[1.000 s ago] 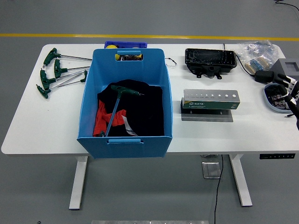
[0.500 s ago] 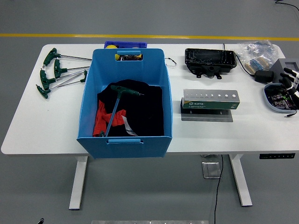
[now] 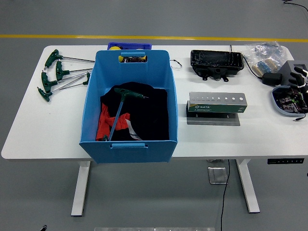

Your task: Lift tool from toolbox,place it in box,lift tool from toolbox,place it in box

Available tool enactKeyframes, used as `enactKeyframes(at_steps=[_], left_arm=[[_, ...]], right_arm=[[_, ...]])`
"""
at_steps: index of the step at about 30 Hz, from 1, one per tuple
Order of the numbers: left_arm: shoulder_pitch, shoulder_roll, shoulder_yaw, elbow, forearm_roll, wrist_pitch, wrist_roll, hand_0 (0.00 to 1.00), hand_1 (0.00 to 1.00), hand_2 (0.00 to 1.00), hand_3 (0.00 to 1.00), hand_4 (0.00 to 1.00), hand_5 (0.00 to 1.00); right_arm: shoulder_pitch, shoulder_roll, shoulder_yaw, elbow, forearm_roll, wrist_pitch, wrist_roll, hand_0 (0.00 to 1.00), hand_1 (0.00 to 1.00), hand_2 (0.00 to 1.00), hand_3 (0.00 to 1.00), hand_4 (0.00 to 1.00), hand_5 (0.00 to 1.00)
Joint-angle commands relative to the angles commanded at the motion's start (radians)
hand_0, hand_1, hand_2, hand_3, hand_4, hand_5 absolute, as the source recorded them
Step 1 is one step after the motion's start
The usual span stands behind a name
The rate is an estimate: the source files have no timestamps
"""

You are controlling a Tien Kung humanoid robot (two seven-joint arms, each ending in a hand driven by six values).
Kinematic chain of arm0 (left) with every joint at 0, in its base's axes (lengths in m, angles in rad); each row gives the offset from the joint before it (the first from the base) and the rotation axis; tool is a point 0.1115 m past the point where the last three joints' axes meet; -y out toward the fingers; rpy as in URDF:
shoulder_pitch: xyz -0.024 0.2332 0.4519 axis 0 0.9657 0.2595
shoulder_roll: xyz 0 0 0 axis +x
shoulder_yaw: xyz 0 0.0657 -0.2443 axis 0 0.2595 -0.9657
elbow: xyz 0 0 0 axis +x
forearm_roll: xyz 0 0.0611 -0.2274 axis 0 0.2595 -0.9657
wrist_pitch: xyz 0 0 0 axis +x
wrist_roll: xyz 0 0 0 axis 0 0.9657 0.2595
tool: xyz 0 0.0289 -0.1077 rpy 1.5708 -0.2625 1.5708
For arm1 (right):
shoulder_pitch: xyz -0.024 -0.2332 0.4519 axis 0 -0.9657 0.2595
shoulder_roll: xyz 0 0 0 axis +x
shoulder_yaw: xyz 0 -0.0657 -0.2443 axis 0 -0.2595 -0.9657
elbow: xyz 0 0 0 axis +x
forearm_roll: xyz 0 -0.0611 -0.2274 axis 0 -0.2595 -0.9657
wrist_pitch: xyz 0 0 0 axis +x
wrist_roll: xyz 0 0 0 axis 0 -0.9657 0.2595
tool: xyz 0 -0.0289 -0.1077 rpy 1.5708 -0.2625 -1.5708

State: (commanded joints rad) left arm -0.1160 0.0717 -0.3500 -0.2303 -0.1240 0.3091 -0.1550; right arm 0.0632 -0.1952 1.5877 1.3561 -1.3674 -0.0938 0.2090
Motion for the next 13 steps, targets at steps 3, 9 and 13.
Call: enactKeyframes(at_steps=[3, 9, 13], left_arm=[[-0.002, 0.002, -0.002, -0.002, 0.006, 0.001, 0.001, 0.699, 0.728, 0.772, 0.711, 0.732, 0.643], [0.000, 0.005, -0.003, -0.006, 0.015, 0.004, 0.004, 0.700, 0.728, 0.771, 0.711, 0.732, 0.642], [0.003, 0.005, -0.009, -0.006, 0.028, 0.007, 0.010, 0.700, 0.728, 0.771, 0.711, 0.732, 0.642]], right_arm=[[0.003, 0.003, -0.002, -0.004, 0.012, -0.010, 0.000, 0.803, 0.757, 0.813, 0.831, 0.998, 0.950], [0.009, 0.005, -0.006, -0.006, 0.010, -0.011, 0.000, 0.798, 0.752, 0.804, 0.825, 0.998, 0.966], [0.015, 0.007, -0.009, -0.009, 0.008, -0.008, -0.003, 0.798, 0.752, 0.804, 0.825, 0.998, 0.966]])
